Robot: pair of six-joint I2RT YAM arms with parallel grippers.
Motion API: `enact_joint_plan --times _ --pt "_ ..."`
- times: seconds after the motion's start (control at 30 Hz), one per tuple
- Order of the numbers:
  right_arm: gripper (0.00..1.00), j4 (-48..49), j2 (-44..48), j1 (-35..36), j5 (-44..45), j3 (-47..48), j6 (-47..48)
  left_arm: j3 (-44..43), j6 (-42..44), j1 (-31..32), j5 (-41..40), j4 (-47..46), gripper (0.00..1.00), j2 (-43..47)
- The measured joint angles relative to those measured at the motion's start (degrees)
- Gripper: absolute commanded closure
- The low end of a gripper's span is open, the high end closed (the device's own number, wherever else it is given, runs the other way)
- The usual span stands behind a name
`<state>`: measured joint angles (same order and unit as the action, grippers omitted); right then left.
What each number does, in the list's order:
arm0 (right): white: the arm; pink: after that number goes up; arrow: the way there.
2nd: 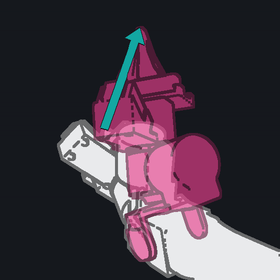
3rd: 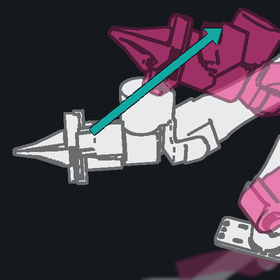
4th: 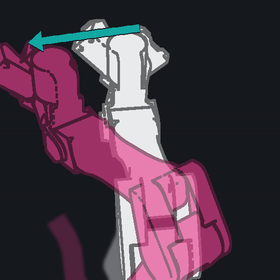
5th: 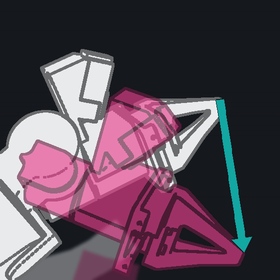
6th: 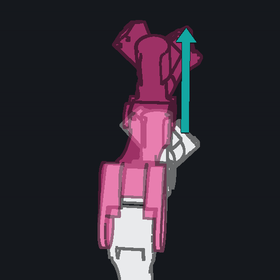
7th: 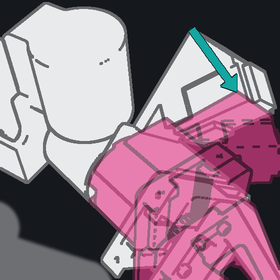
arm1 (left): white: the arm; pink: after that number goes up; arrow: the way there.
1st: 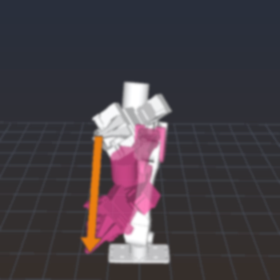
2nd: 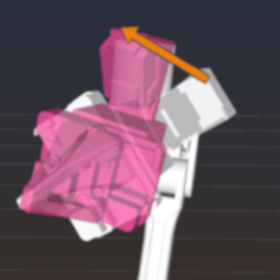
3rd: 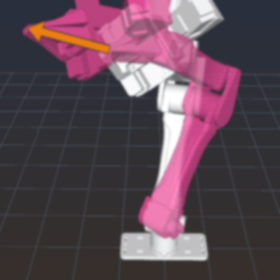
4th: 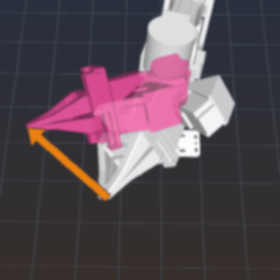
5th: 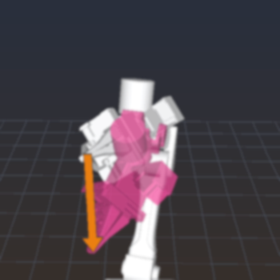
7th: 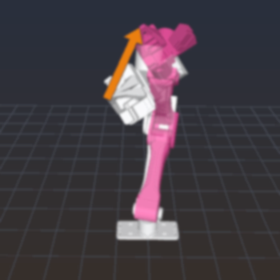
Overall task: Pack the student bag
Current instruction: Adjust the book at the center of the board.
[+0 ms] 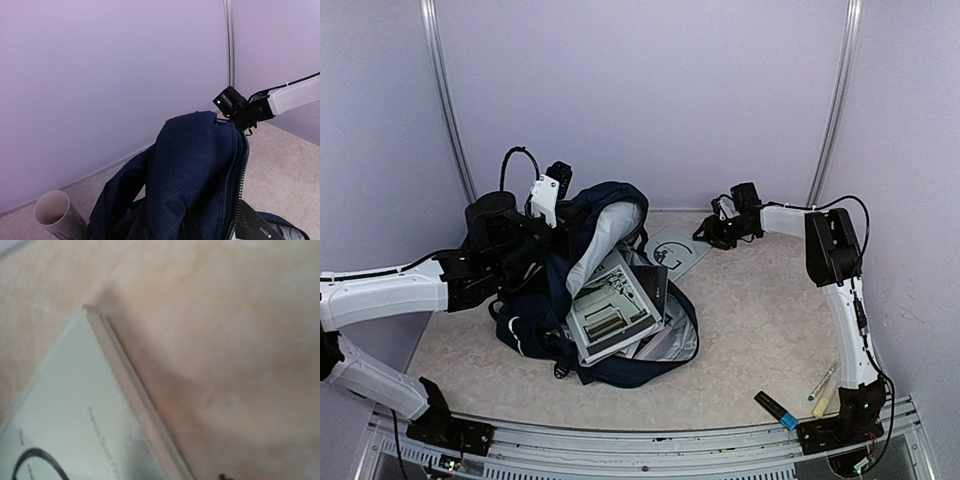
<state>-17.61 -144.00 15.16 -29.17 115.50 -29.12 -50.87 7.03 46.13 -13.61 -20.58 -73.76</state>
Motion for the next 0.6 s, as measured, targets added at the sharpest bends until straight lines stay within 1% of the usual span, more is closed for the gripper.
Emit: enact_joint_plan --times 0.07,0.13,0.37,0.43,0.47,0.5,0.6 --pt "0.47 -0.79 0.11 0.13 0.42 0.0 2.84 0.79 -0.7 -0.02 0.57 -1.14 1.0 -0.13" --pt "0.46 -1.53 0.26 0.57 1.49 0.11 4.55 1.2 -1.25 -0.07 0.87 -1.77 1.0 -0.17" --pt "0.49 -7.82 0.81 4.02 11.28 2.38 12.24 1.25 -1.46 -0.2 0.76 -2.25 1.0 -1.11" --pt "0.54 -8.96 1.46 4.92 13.53 2.14 13.4 1.25 -1.53 -0.28 0.76 -2.58 1.0 -1.7" --pt "0.59 -9.51 1.79 5.33 14.67 2.05 13.92 1.25 -1.62 -0.35 0.79 -2.67 1.0 -2.01" --pt "0.67 -10.03 2.03 5.68 15.58 2.03 14.49 1.25 -1.64 -0.37 0.76 -2.73 1.0 -2.19" --pt "0.8 -11.5 2.93 6.58 19.12 1.84 16.22 1.25 -1.66 -0.42 0.76 -2.89 1.0 -2.49"
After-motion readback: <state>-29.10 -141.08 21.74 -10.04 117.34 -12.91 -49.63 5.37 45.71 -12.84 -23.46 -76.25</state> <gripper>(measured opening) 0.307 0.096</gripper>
